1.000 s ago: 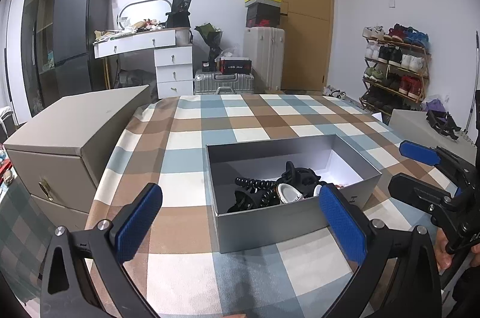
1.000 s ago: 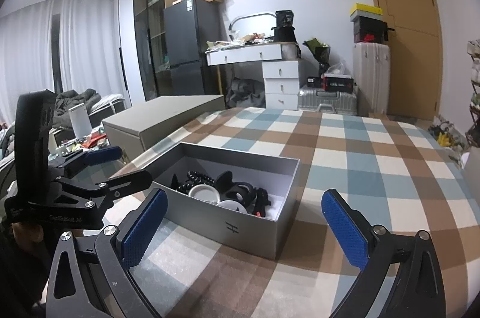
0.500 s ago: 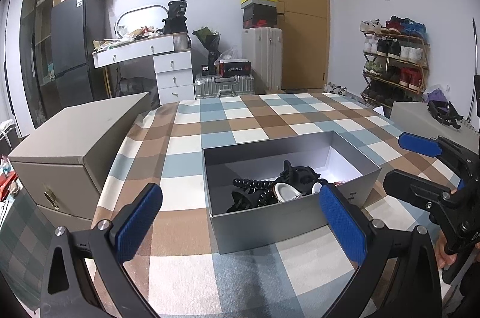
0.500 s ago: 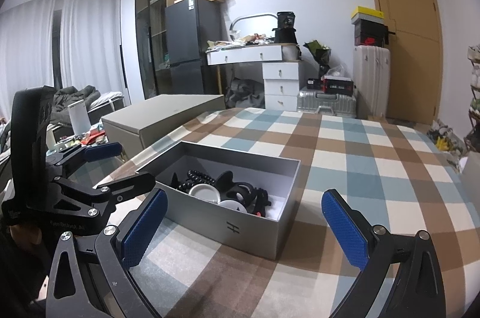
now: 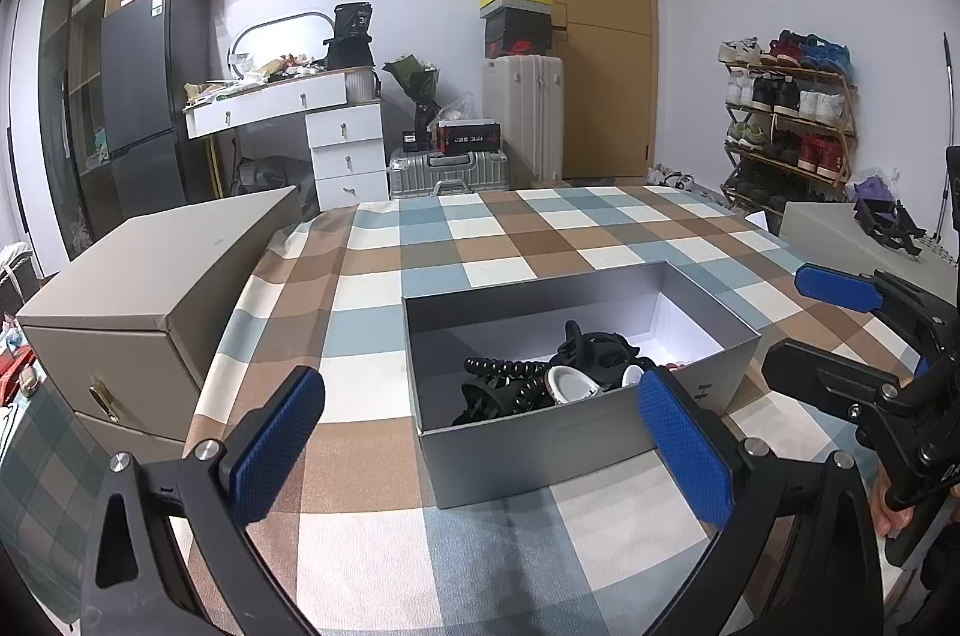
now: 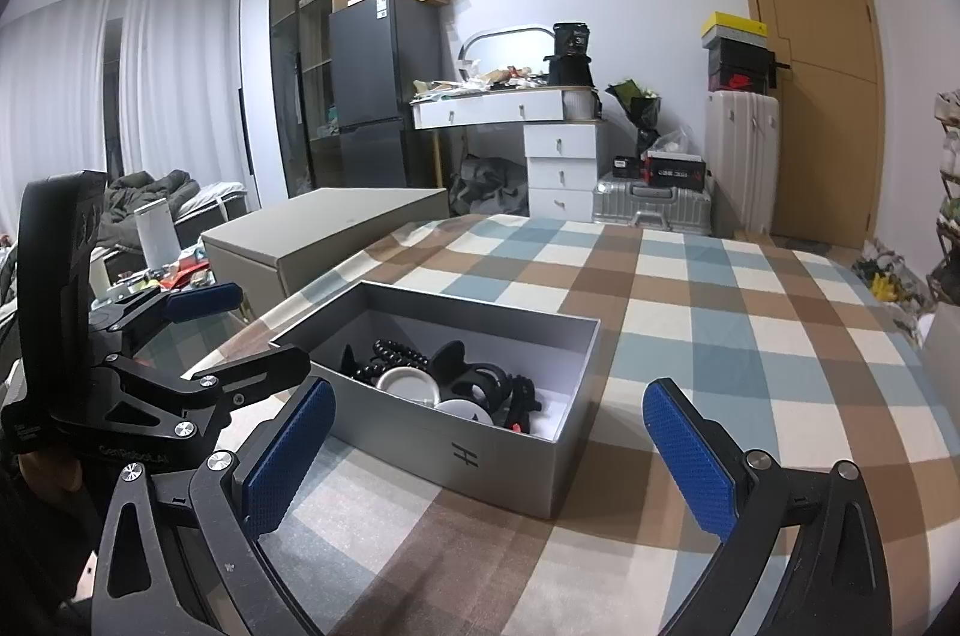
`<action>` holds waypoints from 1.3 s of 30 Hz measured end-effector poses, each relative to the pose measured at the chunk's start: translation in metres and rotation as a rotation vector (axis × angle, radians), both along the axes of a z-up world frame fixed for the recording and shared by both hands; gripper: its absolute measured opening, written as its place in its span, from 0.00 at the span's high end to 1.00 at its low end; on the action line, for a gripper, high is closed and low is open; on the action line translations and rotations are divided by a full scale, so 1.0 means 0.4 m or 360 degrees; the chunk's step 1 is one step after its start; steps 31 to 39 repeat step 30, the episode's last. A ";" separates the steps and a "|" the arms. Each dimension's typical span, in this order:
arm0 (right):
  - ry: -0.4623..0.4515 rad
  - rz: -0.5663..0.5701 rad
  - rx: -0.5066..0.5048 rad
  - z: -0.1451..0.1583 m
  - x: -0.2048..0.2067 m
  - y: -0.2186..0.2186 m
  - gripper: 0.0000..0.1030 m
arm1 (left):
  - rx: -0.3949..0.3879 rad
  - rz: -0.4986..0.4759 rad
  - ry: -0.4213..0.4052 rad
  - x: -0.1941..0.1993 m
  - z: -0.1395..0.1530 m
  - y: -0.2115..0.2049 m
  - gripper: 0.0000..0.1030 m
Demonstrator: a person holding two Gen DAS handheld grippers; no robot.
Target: Organize jewelry
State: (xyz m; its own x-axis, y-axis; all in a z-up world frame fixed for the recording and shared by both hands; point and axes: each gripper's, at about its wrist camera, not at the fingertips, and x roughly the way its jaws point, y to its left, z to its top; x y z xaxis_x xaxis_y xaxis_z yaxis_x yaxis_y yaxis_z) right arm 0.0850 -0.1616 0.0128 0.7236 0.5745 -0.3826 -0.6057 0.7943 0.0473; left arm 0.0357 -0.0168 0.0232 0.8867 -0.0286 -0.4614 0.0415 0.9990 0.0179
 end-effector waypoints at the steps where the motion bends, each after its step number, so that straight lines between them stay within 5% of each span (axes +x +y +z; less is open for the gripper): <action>1: 0.0001 0.0002 0.0001 0.000 0.000 0.000 0.00 | -0.0001 -0.0002 0.0000 0.000 0.000 0.000 0.01; 39: -0.0001 0.0000 -0.0003 -0.001 -0.001 0.000 0.00 | -0.0027 -0.0001 -0.0003 0.000 0.000 0.008 0.01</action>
